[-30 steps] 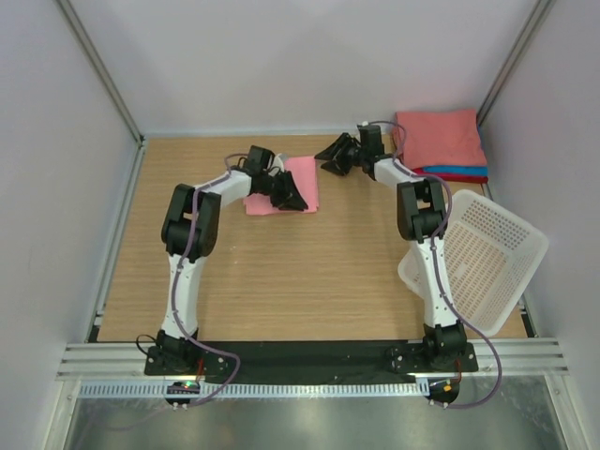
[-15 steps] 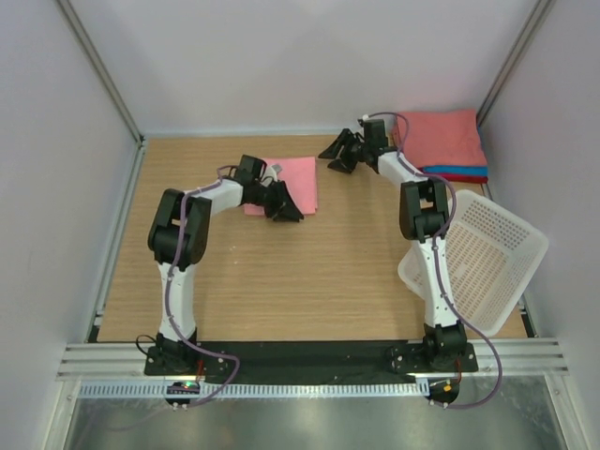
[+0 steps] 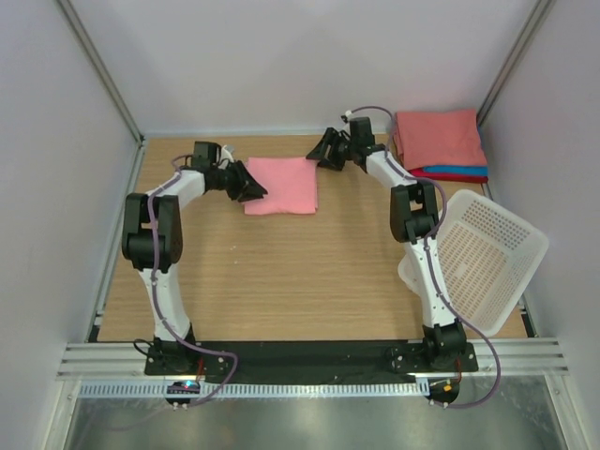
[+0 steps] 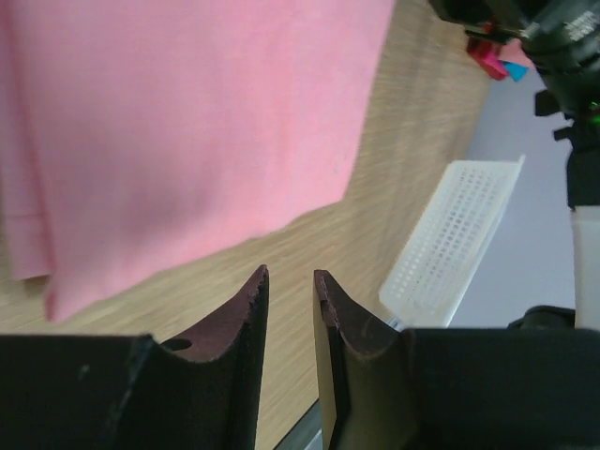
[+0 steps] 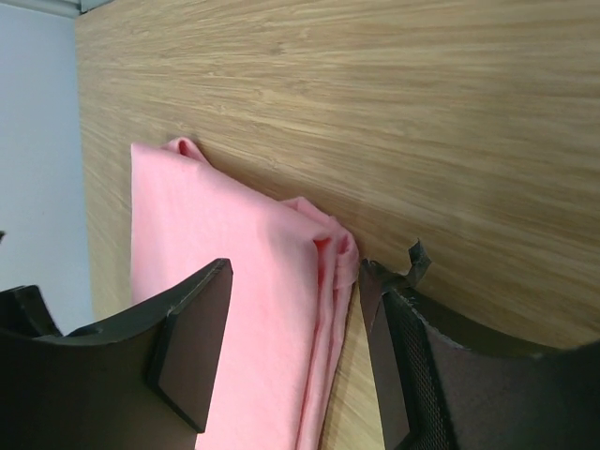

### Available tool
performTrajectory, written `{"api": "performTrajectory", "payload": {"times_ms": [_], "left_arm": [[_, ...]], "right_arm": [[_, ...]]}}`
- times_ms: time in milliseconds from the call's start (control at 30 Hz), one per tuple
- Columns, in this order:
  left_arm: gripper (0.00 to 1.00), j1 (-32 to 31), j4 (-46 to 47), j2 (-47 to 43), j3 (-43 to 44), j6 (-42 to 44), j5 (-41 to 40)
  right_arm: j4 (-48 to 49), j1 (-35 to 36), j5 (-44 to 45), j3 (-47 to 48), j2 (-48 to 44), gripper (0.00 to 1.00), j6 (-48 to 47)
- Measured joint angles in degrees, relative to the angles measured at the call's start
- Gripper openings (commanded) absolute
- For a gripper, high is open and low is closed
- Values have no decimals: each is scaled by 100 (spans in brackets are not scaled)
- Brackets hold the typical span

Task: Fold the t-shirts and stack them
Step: Neatly place the folded tshirt to the corner

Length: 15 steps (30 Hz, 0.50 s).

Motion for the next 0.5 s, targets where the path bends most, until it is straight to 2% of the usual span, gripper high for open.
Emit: {"api": "performTrajectory", "payload": {"times_ms": [500], "left_arm": [[26,361,-649,564,15,509,-463]], "right_arm": [[-168,94,184,337,142,67,-435]]}}
